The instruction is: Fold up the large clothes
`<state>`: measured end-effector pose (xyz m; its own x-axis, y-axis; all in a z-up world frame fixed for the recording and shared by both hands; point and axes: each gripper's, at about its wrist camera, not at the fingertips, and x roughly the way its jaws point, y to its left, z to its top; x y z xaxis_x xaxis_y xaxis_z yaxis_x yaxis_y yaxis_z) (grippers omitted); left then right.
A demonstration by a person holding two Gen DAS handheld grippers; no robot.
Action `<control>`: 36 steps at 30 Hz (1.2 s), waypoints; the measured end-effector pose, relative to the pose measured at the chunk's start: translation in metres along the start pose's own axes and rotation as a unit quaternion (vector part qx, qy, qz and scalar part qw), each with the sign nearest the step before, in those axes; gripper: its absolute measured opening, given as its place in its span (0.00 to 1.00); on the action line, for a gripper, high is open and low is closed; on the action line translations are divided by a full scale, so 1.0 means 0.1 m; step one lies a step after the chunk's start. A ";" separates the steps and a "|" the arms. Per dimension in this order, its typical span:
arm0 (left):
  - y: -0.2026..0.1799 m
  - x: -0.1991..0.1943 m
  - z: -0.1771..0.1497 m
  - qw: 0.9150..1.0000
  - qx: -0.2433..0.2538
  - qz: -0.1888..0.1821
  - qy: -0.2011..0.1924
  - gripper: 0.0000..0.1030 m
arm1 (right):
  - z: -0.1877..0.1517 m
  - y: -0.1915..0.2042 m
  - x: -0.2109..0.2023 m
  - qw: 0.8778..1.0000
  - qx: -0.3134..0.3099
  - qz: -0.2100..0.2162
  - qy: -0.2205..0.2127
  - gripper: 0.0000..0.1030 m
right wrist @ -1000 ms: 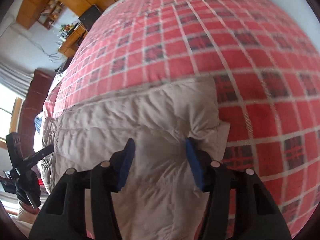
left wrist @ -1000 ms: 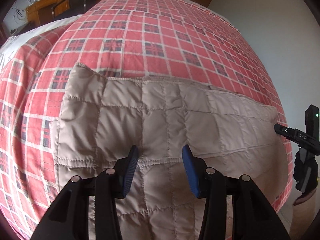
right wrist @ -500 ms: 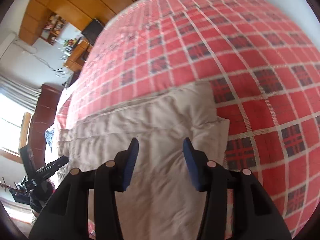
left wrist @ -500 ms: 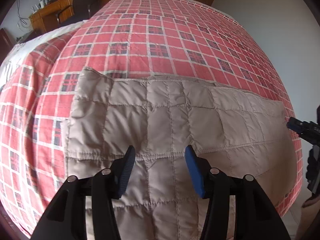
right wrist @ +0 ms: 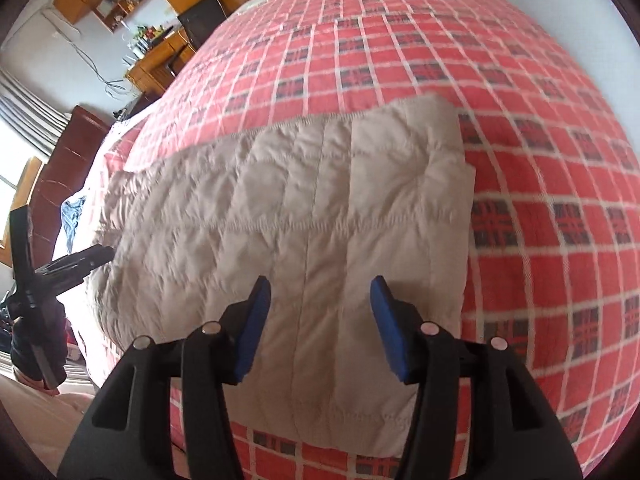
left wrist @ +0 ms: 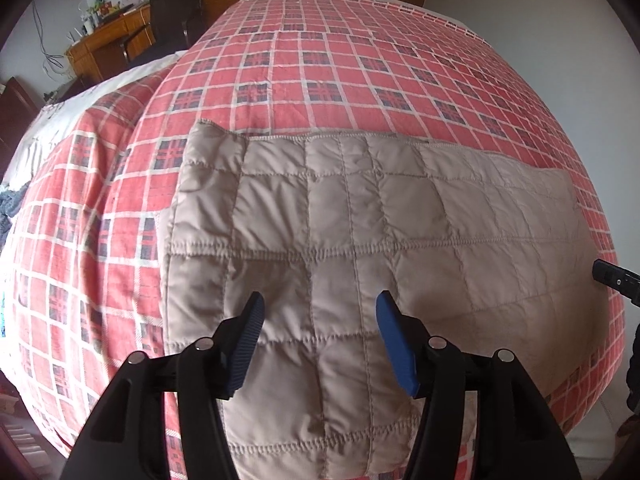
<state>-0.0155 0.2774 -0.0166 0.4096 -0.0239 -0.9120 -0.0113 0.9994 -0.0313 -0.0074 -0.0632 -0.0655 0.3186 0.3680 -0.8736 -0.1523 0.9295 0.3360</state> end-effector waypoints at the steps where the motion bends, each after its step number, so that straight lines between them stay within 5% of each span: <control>1: 0.00 0.01 -0.02 1.000 0.001 -0.001 0.002 0.57 | -0.02 -0.02 0.05 1.000 0.004 -0.003 0.005 0.50; 9: -0.03 0.13 -0.11 1.000 0.012 0.007 0.008 0.59 | -0.07 -0.09 0.36 1.000 0.009 -0.009 0.024 0.50; 15: -0.04 0.11 -0.09 1.000 0.010 0.006 0.009 0.60 | -0.03 -0.11 0.21 1.000 0.023 0.004 0.020 0.51; 25: -0.32 0.05 0.07 0.999 0.028 -0.039 -0.001 0.60 | -0.03 -0.69 -0.21 0.996 0.087 0.015 -0.003 0.71; 36: -0.54 0.25 0.07 0.998 0.045 -0.041 0.013 0.60 | -0.15 -1.19 0.31 0.978 0.147 0.144 0.044 0.72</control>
<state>0.0018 0.2233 -0.0353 0.3816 -0.1056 -0.9183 0.1035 0.9921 -0.0711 0.0066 -0.1630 -0.1378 0.2193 0.6233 -0.7506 0.0559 0.7601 0.6474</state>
